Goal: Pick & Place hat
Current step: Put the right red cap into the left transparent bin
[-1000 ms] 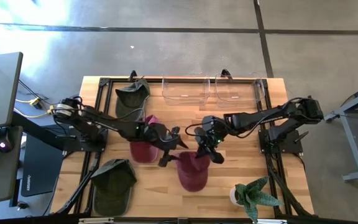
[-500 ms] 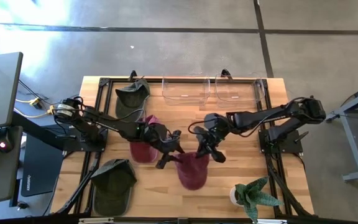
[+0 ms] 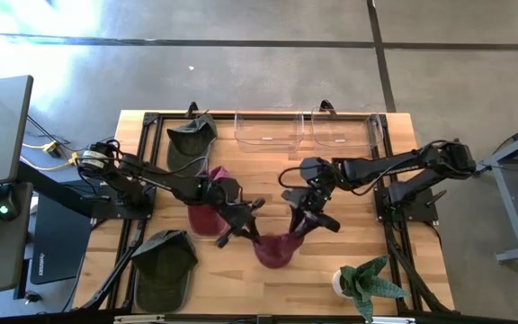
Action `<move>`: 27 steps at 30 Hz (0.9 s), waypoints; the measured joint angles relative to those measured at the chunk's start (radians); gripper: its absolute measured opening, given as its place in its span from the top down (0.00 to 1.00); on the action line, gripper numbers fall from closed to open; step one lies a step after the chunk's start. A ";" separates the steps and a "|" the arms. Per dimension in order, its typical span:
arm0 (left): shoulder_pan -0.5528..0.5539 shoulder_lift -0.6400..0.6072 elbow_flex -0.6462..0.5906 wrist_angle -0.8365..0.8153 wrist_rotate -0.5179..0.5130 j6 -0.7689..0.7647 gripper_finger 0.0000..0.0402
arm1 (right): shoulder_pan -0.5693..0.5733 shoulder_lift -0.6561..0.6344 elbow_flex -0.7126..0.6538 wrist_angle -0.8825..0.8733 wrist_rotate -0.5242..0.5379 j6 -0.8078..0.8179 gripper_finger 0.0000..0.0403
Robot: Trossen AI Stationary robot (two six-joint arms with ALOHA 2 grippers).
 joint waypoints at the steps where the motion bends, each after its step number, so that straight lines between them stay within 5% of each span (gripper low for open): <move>1: 0.000 0.000 0.000 0.000 -0.001 0.000 0.96 | 0.000 -0.001 0.000 -0.015 0.035 0.004 0.62; 6: 0.000 0.000 0.000 0.000 -0.003 0.000 0.99 | 0.030 -0.001 0.000 -0.137 0.199 -0.082 0.49; 11: 0.000 0.000 0.000 -0.002 -0.024 0.000 0.99 | 0.102 -0.001 0.000 -0.173 0.210 -0.154 0.47; 15: 0.000 0.000 0.000 -0.015 -0.044 -0.001 1.00 | 0.145 -0.001 0.000 -0.182 0.218 -0.180 0.54; 20: 0.000 -0.020 0.001 -0.014 -0.021 -0.001 1.00 | 0.147 -0.001 0.000 -0.162 0.020 -0.217 0.71; 27: -0.001 -0.020 0.001 -0.016 0.010 -0.001 1.00 | 0.106 -0.001 0.000 -0.064 0.073 -0.104 0.80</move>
